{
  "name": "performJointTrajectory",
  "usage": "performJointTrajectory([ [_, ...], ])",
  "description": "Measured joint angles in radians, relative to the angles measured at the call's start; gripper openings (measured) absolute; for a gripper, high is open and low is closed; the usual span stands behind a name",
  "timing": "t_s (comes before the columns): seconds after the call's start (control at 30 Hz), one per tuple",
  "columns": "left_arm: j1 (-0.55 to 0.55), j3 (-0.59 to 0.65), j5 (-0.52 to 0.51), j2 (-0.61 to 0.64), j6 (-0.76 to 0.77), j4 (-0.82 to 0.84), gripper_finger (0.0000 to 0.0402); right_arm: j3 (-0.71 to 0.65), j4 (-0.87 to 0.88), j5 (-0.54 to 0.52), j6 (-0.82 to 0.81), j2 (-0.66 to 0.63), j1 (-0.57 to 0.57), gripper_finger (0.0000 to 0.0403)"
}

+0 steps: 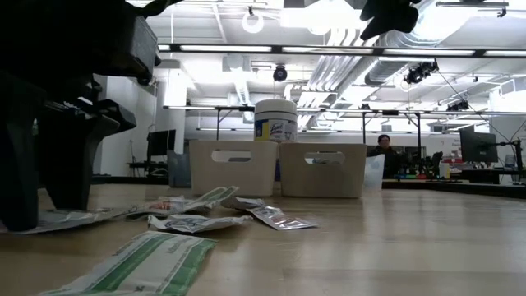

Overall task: Pick & Place First Aid Supplies
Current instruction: Put the wipe into the gray bin

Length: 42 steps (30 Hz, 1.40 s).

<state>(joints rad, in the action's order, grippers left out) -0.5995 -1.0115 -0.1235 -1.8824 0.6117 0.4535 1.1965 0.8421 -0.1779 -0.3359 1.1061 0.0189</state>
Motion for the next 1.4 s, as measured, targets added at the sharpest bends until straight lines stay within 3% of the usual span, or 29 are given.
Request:
performJointTrajectory([
  [0.4,0.003,-0.001,0.04,0.0,0.023,0.004,0.0045,0.0,0.0,-0.002,-0.005,0.0,0.0,0.0234],
  [0.57,-0.002,-0.08,0.073,-0.015,-0.03,0.096,0.0008,0.0,0.0,-0.002,-0.007,0.0,0.0,0.0234],
  [0.87,-0.003,-0.384,0.084,-0.022,-0.178,0.474,0.0007,0.0,0.0,-0.002,-0.005,0.0,0.0,0.0234],
  [1.2,0.073,-0.691,-0.204,-0.02,-0.312,0.784,0.0007,0.0,0.0,0.001,-0.005,0.0,0.0,0.0234],
  [1.4,0.199,-0.742,-0.247,-0.018,-0.461,0.821,0.0007,0.0,0.0,0.002,-0.021,0.0,0.0,0.0234],
])
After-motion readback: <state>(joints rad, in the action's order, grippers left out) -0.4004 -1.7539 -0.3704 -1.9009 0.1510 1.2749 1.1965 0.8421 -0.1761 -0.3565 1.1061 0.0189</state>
